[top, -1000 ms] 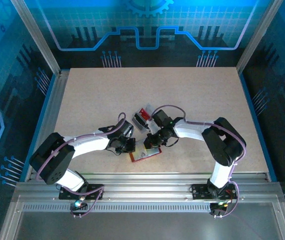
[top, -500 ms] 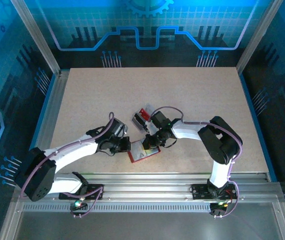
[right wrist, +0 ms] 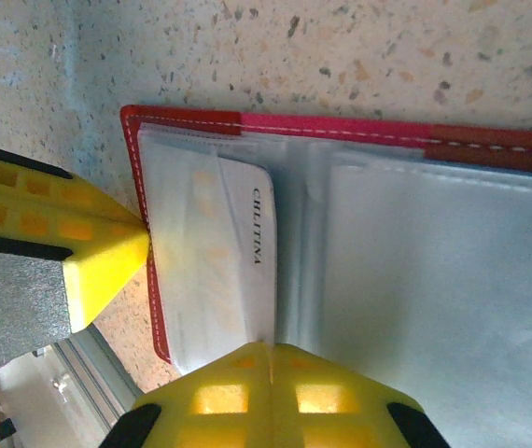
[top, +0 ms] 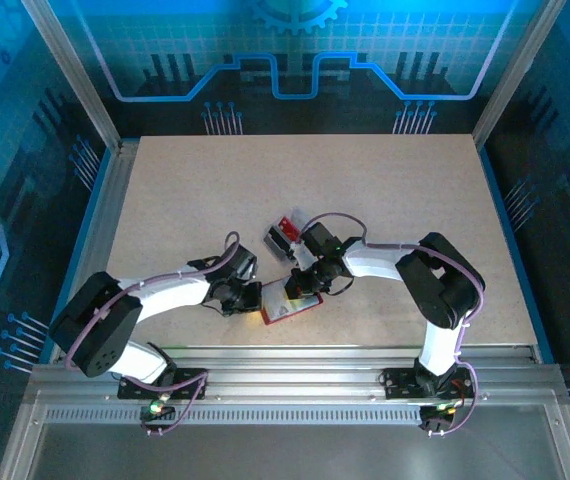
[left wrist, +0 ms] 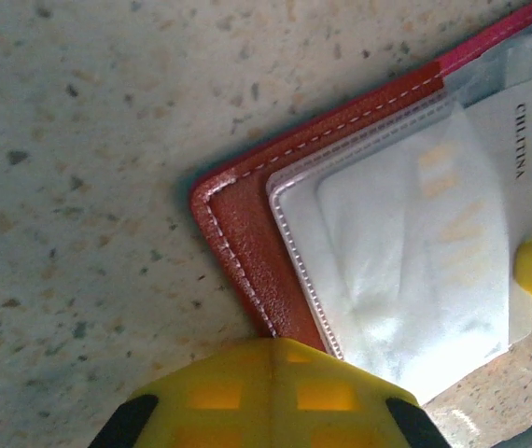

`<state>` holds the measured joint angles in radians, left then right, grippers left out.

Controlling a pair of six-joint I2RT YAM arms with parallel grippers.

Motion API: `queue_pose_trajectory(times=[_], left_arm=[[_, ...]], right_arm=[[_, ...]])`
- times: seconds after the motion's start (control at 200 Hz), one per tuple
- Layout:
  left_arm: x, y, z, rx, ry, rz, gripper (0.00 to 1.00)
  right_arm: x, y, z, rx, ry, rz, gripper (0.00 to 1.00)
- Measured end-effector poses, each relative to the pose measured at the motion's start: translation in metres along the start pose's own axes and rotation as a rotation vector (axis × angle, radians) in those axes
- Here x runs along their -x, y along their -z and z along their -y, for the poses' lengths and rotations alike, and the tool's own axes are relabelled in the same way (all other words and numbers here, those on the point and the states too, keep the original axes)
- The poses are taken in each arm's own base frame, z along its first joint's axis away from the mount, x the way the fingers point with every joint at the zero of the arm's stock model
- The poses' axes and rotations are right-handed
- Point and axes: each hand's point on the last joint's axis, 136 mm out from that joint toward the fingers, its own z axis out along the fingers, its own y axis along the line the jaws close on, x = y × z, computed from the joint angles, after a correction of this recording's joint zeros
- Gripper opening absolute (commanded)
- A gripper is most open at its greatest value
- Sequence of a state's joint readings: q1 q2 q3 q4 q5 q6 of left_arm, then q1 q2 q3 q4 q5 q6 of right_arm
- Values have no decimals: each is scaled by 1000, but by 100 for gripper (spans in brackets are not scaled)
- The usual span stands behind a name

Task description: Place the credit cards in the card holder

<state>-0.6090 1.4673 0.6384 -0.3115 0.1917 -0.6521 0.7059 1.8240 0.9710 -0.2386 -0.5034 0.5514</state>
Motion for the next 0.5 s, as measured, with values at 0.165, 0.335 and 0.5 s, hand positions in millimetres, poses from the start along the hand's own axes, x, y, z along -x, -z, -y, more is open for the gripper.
queue_pose_trajectory(times=[0.165, 0.335, 0.5], left_arm=[[0, -1, 2, -1, 1, -6, 0], [0, -1, 2, -1, 1, -5, 0], [0, -1, 2, -2, 0, -5, 0]], right_arm=[[1, -3, -8, 2, 5, -1, 0], [1, -4, -6, -21, -5, 5, 3], [1, 1, 0, -83, -4, 14, 26]])
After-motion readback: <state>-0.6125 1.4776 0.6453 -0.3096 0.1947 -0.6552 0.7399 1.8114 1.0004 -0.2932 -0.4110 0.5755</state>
